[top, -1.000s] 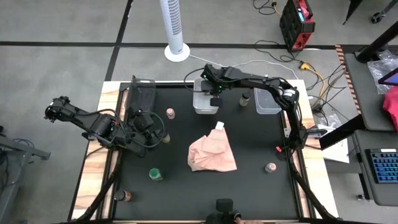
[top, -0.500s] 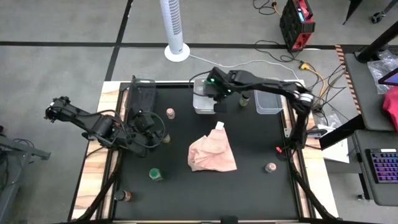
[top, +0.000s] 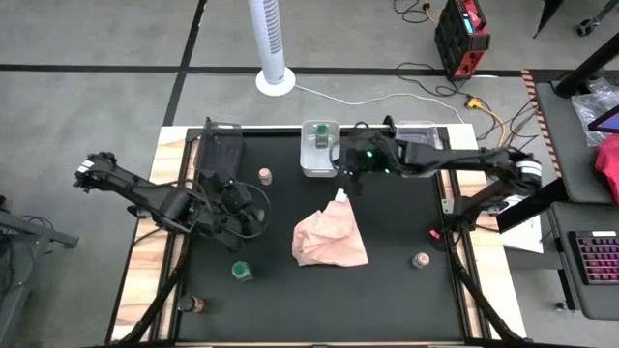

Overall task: Sort spices by type
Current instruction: Put the left brown spice bottle into the black bin

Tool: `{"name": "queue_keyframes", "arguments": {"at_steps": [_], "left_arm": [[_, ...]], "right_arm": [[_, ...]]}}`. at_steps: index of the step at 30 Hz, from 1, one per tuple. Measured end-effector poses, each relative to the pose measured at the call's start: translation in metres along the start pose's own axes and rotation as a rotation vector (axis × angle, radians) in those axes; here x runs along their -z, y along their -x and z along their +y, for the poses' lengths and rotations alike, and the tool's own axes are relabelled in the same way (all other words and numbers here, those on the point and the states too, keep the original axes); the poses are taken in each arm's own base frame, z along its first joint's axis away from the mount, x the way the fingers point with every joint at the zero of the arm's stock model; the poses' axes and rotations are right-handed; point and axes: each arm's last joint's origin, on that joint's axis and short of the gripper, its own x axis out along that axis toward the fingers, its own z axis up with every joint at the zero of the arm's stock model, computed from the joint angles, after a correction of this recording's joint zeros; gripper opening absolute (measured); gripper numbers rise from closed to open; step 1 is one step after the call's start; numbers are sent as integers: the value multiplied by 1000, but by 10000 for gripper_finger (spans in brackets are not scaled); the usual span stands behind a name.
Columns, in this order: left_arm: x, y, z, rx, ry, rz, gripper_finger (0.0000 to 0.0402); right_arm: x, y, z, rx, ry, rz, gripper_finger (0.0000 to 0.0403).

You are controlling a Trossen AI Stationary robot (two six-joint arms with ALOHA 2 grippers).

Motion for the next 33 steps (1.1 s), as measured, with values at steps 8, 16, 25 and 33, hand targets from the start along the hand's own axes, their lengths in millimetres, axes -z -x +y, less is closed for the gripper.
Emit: {"name": "queue_keyframes", "arguments": {"at_steps": [8, 16, 25, 33], "left_arm": [[0, -10, -11, -83, -29, -28, 269], [-4, -10, -14, -78, 7, -59, 269], [-11, -21, -34, -30, -33, -105, 269], [-13, -34, -53, -16, -78, -140, 269]], "right_arm": [[8, 31, 21, 6, -61, -56, 12], [10, 46, 40, -44, -48, -89, 12], [14, 58, 104, 52, 94, -170, 12], [24, 63, 122, 65, 1, -116, 12]]}}
